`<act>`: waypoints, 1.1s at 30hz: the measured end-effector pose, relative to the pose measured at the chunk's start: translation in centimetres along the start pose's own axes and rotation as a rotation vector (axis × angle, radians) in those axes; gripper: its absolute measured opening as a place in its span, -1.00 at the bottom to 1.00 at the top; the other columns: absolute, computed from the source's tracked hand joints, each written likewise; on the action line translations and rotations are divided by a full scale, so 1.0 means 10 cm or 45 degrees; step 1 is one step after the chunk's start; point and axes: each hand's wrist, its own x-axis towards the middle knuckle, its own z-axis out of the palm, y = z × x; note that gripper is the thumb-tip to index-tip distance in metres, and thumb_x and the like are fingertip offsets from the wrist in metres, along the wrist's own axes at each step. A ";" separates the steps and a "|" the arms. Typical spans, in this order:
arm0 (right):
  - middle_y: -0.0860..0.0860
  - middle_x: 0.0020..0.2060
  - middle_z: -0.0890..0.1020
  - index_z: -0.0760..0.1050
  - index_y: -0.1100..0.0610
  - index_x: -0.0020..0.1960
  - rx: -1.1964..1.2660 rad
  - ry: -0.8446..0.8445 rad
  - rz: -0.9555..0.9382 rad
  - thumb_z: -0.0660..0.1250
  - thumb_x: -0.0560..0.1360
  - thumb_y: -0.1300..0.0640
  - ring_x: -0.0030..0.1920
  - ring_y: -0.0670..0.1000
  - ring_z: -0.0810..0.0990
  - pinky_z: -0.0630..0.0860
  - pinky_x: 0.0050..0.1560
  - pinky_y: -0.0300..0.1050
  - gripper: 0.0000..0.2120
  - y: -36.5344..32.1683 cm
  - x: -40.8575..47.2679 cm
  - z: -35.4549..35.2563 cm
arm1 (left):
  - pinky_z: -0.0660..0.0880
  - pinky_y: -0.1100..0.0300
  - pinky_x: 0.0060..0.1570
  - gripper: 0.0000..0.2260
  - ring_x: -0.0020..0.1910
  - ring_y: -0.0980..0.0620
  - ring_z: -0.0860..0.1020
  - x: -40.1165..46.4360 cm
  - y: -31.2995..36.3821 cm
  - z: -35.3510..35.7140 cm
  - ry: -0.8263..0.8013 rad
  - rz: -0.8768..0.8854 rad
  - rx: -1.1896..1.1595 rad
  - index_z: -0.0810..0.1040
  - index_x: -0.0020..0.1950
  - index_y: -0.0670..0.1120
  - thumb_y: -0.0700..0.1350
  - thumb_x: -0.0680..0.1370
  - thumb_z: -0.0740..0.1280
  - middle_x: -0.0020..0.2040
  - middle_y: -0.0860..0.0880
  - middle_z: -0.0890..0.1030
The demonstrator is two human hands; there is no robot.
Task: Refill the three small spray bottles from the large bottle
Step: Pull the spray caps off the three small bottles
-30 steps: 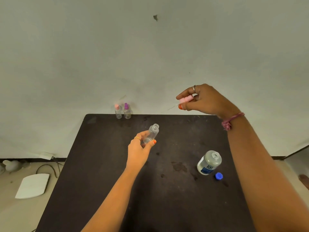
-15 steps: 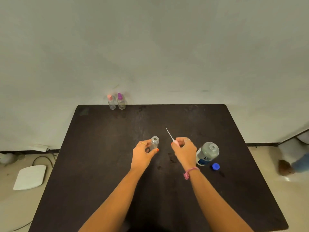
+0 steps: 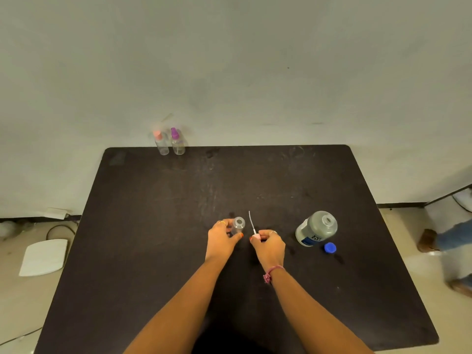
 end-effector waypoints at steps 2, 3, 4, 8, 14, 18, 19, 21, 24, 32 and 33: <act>-0.03 -0.18 0.62 0.53 0.07 -0.10 0.002 0.001 -0.001 0.38 0.42 0.15 -0.19 -0.10 0.58 0.38 -0.28 -0.35 -0.93 0.03 0.03 0.04 | 0.46 0.30 0.11 -0.65 0.07 0.12 0.55 0.03 -0.02 0.03 -0.008 -0.006 0.012 0.52 0.21 -0.09 -0.22 0.45 0.46 0.15 -0.04 0.58; -0.02 -0.18 0.62 0.53 0.08 -0.09 -0.005 -0.004 -0.003 0.38 0.42 0.15 -0.19 -0.10 0.59 0.39 -0.28 -0.35 -0.92 0.04 0.04 0.05 | 0.46 0.30 0.12 -0.65 0.08 0.11 0.55 0.04 -0.03 0.05 -0.011 -0.008 0.019 0.52 0.22 -0.09 -0.22 0.45 0.46 0.15 -0.04 0.58; -0.02 -0.16 0.62 0.53 0.08 -0.07 -0.012 -0.011 -0.006 0.38 0.42 0.14 -0.19 -0.11 0.59 0.39 -0.27 -0.35 -0.90 0.06 0.06 0.07 | 0.46 0.29 0.12 -0.65 0.09 0.10 0.55 0.05 -0.04 0.06 -0.016 -0.009 0.026 0.52 0.22 -0.09 -0.22 0.45 0.45 0.16 -0.05 0.58; 0.00 -0.08 0.59 0.49 0.07 0.04 -0.012 -0.061 -0.015 0.42 0.39 0.12 -0.18 -0.14 0.57 0.45 -0.21 -0.32 -0.76 0.11 0.11 0.08 | 0.44 0.26 0.16 -0.65 0.13 0.08 0.53 0.08 -0.07 0.09 -0.017 -0.012 0.047 0.51 0.23 -0.09 -0.22 0.46 0.44 0.19 -0.05 0.55; 0.02 -0.01 0.56 0.48 0.09 0.16 -0.071 -0.140 -0.027 0.51 0.32 0.06 -0.09 -0.09 0.57 0.52 -0.07 -0.24 -0.55 0.14 0.15 0.04 | 0.43 0.19 0.26 -0.51 0.23 0.06 0.49 0.08 -0.10 0.07 -0.051 0.000 0.080 0.43 0.35 -0.08 -0.26 0.44 0.45 0.30 -0.05 0.47; 0.00 -0.02 0.54 0.49 0.08 0.17 -0.103 -0.140 -0.093 0.51 0.35 0.05 -0.11 -0.12 0.55 0.43 -0.18 -0.36 -0.57 0.04 0.14 -0.11 | 0.39 0.26 0.26 -0.44 0.25 0.07 0.46 0.04 -0.18 -0.07 -0.053 0.053 0.115 0.37 0.42 -0.07 -0.30 0.46 0.43 0.34 -0.03 0.40; 0.00 -0.02 0.55 0.50 0.08 0.16 -0.105 -0.127 -0.114 0.50 0.36 0.07 -0.13 -0.12 0.55 0.40 -0.22 -0.39 -0.60 0.00 0.15 -0.16 | 0.38 0.29 0.26 -0.46 0.25 0.08 0.46 0.02 -0.20 -0.12 -0.046 0.079 0.124 0.37 0.42 -0.07 -0.30 0.47 0.41 0.34 -0.02 0.40; 0.02 -0.03 0.58 0.52 0.09 0.14 -0.097 -0.086 -0.163 0.47 0.39 0.11 -0.14 -0.11 0.56 0.39 -0.22 -0.38 -0.66 -0.12 0.18 -0.27 | 0.38 0.30 0.27 -0.49 0.24 0.09 0.46 0.00 -0.24 -0.26 -0.019 0.127 0.127 0.38 0.40 -0.07 -0.32 0.49 0.38 0.33 -0.02 0.41; 0.03 -0.06 0.60 0.55 0.10 0.09 -0.070 -0.034 -0.265 0.41 0.43 0.15 -0.15 -0.10 0.57 0.41 -0.18 -0.35 -0.77 -0.37 0.24 -0.37 | 0.41 0.28 0.26 -0.53 0.20 0.11 0.47 0.00 -0.28 -0.50 0.067 0.142 0.082 0.41 0.37 -0.07 -0.32 0.49 0.37 0.29 -0.01 0.42; 0.00 -0.10 0.57 0.55 0.09 0.07 -0.114 -0.103 -0.681 0.38 0.46 0.19 -0.17 -0.11 0.56 0.45 -0.12 -0.36 -0.81 -1.32 0.43 -0.13 | 0.45 0.27 0.16 -0.61 0.09 0.12 0.49 0.15 -0.20 -1.16 0.372 0.210 -0.087 0.48 0.30 -0.08 -0.29 0.49 0.39 0.14 0.04 0.46; -0.01 -0.10 0.57 0.55 0.09 0.08 -0.135 -0.125 -0.715 0.38 0.46 0.19 -0.18 -0.13 0.56 0.44 -0.13 -0.38 -0.80 -1.44 0.45 -0.05 | 0.44 0.30 0.13 -0.61 0.08 0.13 0.49 0.17 -0.18 -1.24 0.402 0.223 -0.094 0.49 0.30 -0.08 -0.28 0.49 0.39 0.14 0.04 0.47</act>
